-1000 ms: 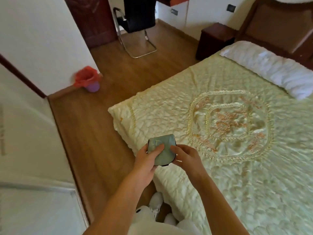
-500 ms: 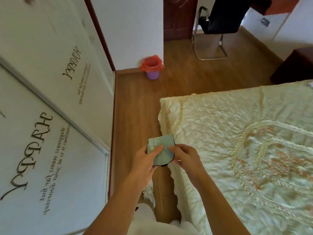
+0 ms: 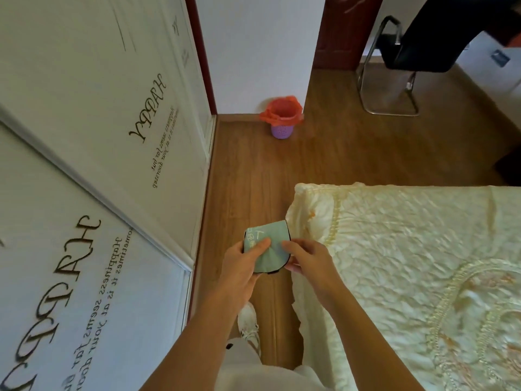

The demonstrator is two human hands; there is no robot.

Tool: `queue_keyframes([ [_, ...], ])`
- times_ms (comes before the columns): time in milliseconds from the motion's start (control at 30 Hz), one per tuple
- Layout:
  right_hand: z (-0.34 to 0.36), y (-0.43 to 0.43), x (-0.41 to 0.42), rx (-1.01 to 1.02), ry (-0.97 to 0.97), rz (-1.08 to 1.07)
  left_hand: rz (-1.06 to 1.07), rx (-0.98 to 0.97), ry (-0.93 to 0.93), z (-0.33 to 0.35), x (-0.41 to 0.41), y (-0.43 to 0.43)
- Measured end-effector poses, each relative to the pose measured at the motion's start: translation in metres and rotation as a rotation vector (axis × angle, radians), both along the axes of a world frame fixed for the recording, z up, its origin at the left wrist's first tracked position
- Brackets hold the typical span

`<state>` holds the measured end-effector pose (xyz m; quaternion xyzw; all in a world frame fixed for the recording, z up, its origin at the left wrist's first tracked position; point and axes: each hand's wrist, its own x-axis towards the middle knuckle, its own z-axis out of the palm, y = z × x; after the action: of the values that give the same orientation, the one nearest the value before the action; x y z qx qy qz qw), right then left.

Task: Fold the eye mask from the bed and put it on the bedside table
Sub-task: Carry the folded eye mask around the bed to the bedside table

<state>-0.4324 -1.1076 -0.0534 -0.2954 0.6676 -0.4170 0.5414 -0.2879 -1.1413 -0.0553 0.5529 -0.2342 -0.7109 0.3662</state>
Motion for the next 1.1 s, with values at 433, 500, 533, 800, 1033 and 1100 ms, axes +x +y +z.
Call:
queue_keyframes([
  [433, 0.008, -0.198, 0.024, -0.014, 0.129, 0.073, -0.003, 0.020, 0.002, 0.000, 0.024, -0.196],
  [500, 0.006, -0.224, 0.018, -0.016, 0.120, 0.079, -0.005, 0.017, 0.003, 0.000, 0.019, -0.219],
  [533, 0.004, -0.237, 0.014, -0.020, 0.117, 0.082, -0.004, 0.016, 0.003, -0.001, 0.017, -0.231],
  [800, -0.017, -0.359, -0.029, 0.018, 0.071, 0.092, 0.000, 0.003, -0.037, -0.007, -0.024, -0.349],
  [1033, -0.013, -0.489, -0.100, -0.023, 0.186, 0.181, 0.035, 0.004, -0.083, 0.000, -0.085, -0.475],
  [1100, -0.009, -0.522, -0.120, -0.026, 0.198, 0.198, 0.036, -0.009, -0.074, 0.003, -0.105, -0.507],
])
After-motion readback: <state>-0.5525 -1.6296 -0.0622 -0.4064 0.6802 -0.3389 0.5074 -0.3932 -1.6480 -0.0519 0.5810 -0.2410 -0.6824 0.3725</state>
